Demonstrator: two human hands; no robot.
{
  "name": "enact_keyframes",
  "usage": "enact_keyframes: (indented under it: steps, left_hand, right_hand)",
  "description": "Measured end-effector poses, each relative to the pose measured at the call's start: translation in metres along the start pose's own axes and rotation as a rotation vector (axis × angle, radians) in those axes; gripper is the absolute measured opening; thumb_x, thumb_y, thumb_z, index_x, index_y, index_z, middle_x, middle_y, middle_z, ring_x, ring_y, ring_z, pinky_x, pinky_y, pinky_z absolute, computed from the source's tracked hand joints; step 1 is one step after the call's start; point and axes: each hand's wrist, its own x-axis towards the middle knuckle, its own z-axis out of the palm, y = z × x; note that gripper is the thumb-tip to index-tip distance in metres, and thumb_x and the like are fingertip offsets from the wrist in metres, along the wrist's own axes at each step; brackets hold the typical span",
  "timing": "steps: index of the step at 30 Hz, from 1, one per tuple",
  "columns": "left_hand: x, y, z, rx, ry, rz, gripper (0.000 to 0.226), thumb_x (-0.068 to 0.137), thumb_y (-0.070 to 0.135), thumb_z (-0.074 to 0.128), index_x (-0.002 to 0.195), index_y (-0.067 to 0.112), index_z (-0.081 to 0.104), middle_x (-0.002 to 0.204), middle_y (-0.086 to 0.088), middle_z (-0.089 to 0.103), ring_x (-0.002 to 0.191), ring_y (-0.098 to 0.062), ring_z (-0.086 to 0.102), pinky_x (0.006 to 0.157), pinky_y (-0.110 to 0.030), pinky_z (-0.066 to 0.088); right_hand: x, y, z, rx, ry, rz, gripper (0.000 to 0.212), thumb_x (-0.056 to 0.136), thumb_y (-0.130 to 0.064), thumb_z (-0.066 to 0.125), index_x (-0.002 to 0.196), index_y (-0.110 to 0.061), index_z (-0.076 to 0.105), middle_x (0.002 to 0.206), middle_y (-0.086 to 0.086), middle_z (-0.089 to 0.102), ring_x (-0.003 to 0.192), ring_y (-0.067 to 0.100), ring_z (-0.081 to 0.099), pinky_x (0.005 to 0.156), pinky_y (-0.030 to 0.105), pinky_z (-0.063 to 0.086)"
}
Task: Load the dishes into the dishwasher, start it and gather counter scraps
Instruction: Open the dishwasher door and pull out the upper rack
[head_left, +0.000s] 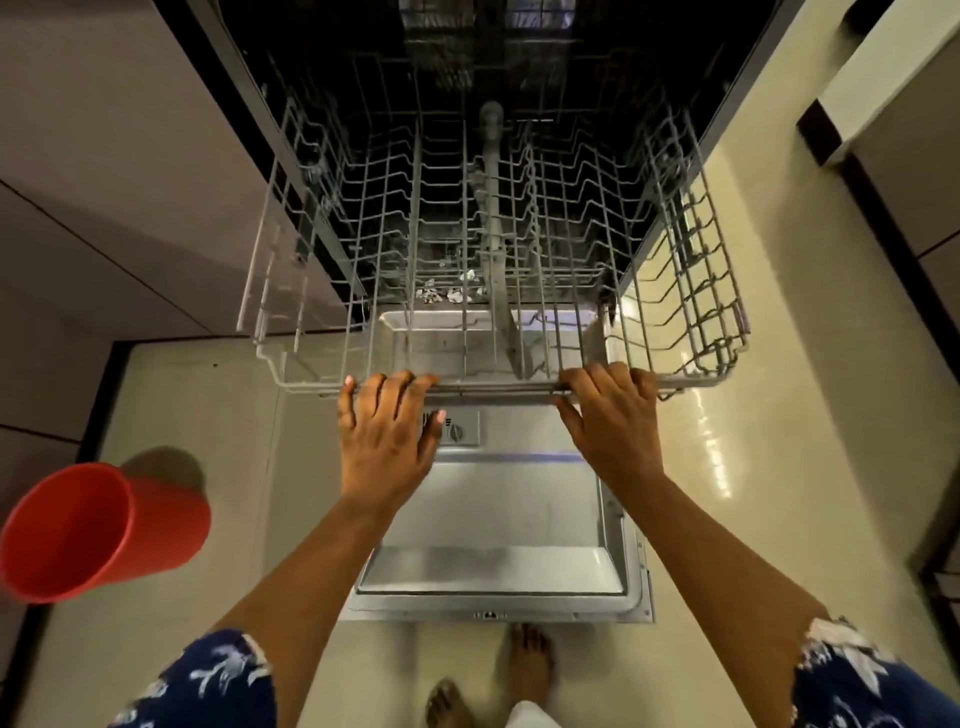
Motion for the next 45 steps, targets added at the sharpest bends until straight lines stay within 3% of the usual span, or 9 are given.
enact_keyframes:
  steps: [6, 10, 16, 21, 28, 34, 38, 41, 45]
  left_hand:
    - [0.009, -0.003, -0.009, 0.039, -0.078, 0.048, 0.035, 0.094, 0.046, 0.036, 0.109, 0.023, 0.058, 0.098, 0.001, 0.063, 0.089, -0.023, 0.058, 0.087, -0.043, 0.039]
    - [0.013, -0.007, -0.014, 0.014, -0.015, 0.098, 0.03, 0.096, 0.036, 0.037, 0.098, 0.02, 0.062, 0.086, 0.002, 0.065, 0.076, -0.023, 0.058, 0.074, -0.037, 0.038]
    - [-0.016, 0.005, -0.009, -0.041, 0.049, 0.048, 0.029, 0.092, 0.033, 0.041, 0.092, 0.017, 0.066, 0.088, 0.0, 0.066, 0.078, -0.024, 0.059, 0.079, -0.034, 0.03]
    - [-0.018, 0.002, -0.007, -0.064, 0.044, 0.042, 0.03, 0.091, 0.032, 0.041, 0.09, 0.018, 0.067, 0.085, 0.001, 0.066, 0.08, -0.021, 0.054, 0.079, -0.033, 0.028]
    - [-0.027, -0.004, -0.004, -0.006, 0.017, 0.059, 0.031, 0.093, 0.033, 0.04, 0.085, 0.017, 0.064, 0.082, -0.001, 0.065, 0.072, -0.026, 0.057, 0.073, -0.035, 0.029]
    - [-0.028, 0.006, -0.022, 0.034, -0.356, 0.012, 0.041, 0.089, 0.05, 0.037, 0.102, 0.02, 0.063, 0.1, -0.003, 0.061, 0.089, -0.026, 0.057, 0.087, -0.041, 0.031]
    - [-0.002, 0.002, -0.059, -0.126, -0.72, 0.016, 0.051, 0.089, 0.054, 0.039, 0.129, 0.025, 0.051, 0.131, -0.003, 0.052, 0.122, -0.027, 0.047, 0.104, -0.043, 0.027]
    - [0.014, -0.013, -0.091, -0.246, -0.74, -0.041, 0.053, 0.094, 0.049, 0.045, 0.143, 0.031, 0.035, 0.151, 0.0, 0.033, 0.138, -0.023, 0.03, 0.113, -0.038, 0.015]
    - [0.035, -0.074, -0.152, -0.416, -0.343, -0.204, 0.046, 0.089, 0.044, 0.046, 0.132, 0.026, 0.051, 0.137, 0.001, 0.05, 0.128, -0.022, 0.043, 0.111, -0.042, 0.027]
  right_hand:
    - [0.003, 0.0, -0.005, 0.072, -0.147, -0.029, 0.022, 0.078, -0.037, 0.073, 0.083, -0.017, 0.065, 0.072, -0.001, 0.066, 0.066, 0.022, 0.062, 0.072, 0.036, 0.047]
    - [0.007, 0.003, -0.01, 0.139, -0.172, -0.03, 0.019, 0.086, -0.032, 0.064, 0.083, -0.013, 0.067, 0.069, 0.001, 0.066, 0.063, 0.023, 0.062, 0.07, 0.037, 0.05]
    - [-0.022, 0.006, -0.013, 0.1, -0.115, -0.039, 0.019, 0.082, -0.033, 0.065, 0.081, -0.014, 0.069, 0.069, 0.001, 0.066, 0.062, 0.021, 0.06, 0.065, 0.034, 0.047]
    - [-0.026, 0.002, -0.012, 0.099, -0.161, -0.01, 0.038, 0.089, -0.044, 0.041, 0.081, -0.018, 0.068, 0.069, -0.003, 0.063, 0.063, 0.018, 0.058, 0.066, 0.034, 0.045]
    - [-0.035, -0.012, -0.012, 0.07, -0.261, 0.046, 0.036, 0.089, -0.048, 0.044, 0.081, -0.022, 0.068, 0.068, -0.006, 0.062, 0.064, 0.017, 0.056, 0.068, 0.033, 0.045]
    - [-0.02, -0.012, -0.032, 0.12, -0.584, 0.108, 0.042, 0.093, -0.049, 0.035, 0.098, -0.021, 0.066, 0.089, -0.001, 0.067, 0.088, 0.022, 0.059, 0.089, 0.043, 0.041]
    - [0.0, -0.015, -0.063, 0.114, -0.805, 0.14, 0.042, 0.098, -0.046, 0.03, 0.118, -0.021, 0.057, 0.117, 0.002, 0.058, 0.113, 0.022, 0.049, 0.1, 0.042, 0.032]
    - [0.027, -0.043, -0.09, 0.142, -0.635, 0.193, 0.034, 0.096, -0.041, 0.043, 0.114, -0.018, 0.06, 0.112, 0.006, 0.057, 0.108, 0.027, 0.05, 0.09, 0.043, 0.041]
    - [0.095, -0.113, -0.108, 0.251, -0.365, 0.031, 0.025, 0.09, -0.032, 0.052, 0.1, -0.015, 0.066, 0.095, 0.005, 0.06, 0.091, 0.029, 0.057, 0.074, 0.041, 0.048]
